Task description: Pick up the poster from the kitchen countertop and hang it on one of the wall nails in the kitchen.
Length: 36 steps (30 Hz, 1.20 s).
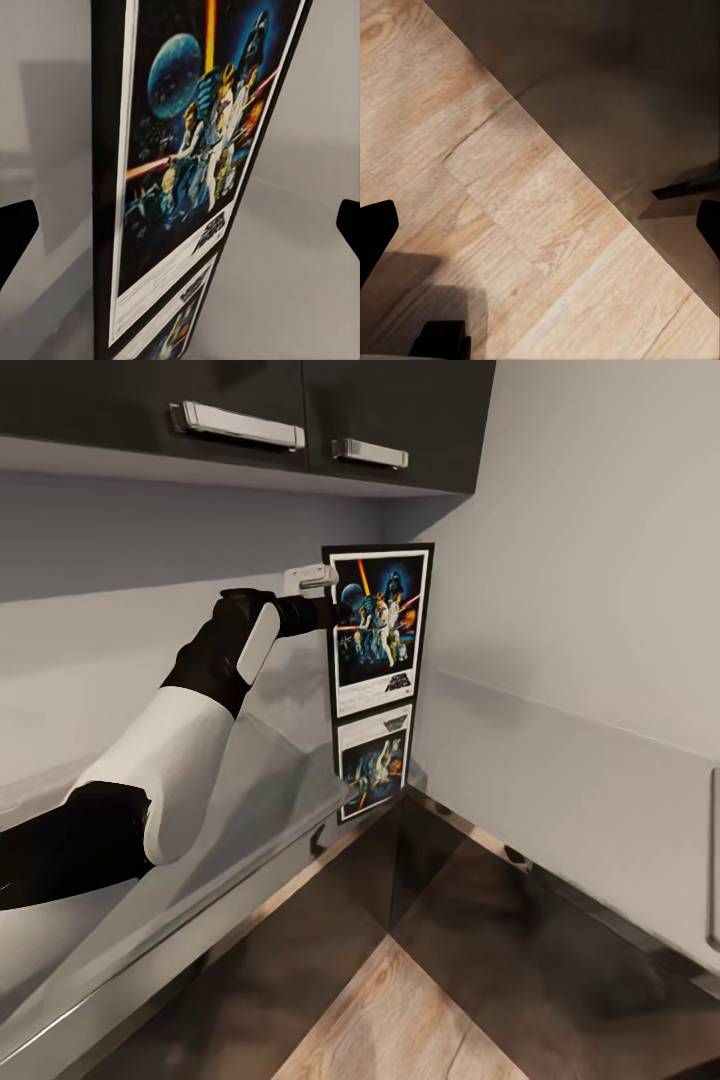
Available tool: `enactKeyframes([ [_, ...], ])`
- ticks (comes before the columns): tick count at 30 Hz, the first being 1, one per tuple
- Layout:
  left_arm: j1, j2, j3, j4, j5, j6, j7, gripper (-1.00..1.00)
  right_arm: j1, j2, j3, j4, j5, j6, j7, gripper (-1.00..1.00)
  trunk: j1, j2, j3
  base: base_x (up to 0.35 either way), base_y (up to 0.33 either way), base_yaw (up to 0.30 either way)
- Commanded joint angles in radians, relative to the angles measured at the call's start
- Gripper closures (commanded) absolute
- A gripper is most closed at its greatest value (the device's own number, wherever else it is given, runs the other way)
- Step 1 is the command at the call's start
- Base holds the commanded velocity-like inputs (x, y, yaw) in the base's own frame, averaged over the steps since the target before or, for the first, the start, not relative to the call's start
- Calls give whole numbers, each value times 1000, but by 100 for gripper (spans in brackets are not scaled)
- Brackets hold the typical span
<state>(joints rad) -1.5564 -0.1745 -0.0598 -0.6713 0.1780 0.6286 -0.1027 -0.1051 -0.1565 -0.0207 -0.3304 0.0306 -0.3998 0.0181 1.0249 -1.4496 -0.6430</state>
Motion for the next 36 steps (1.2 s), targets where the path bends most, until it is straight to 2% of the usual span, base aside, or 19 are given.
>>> enactKeyframes([
  [1,-1,0,0,-1,6,5,1,-100,-1,0,-2,1,3,-3,2,-100,0,0,-1,66,0,0],
  [36,-1,0,3,1,7,5,1,-100,0,0,-2,1,3,-2,3,-100,0,0,-2,101,-16,0],
])
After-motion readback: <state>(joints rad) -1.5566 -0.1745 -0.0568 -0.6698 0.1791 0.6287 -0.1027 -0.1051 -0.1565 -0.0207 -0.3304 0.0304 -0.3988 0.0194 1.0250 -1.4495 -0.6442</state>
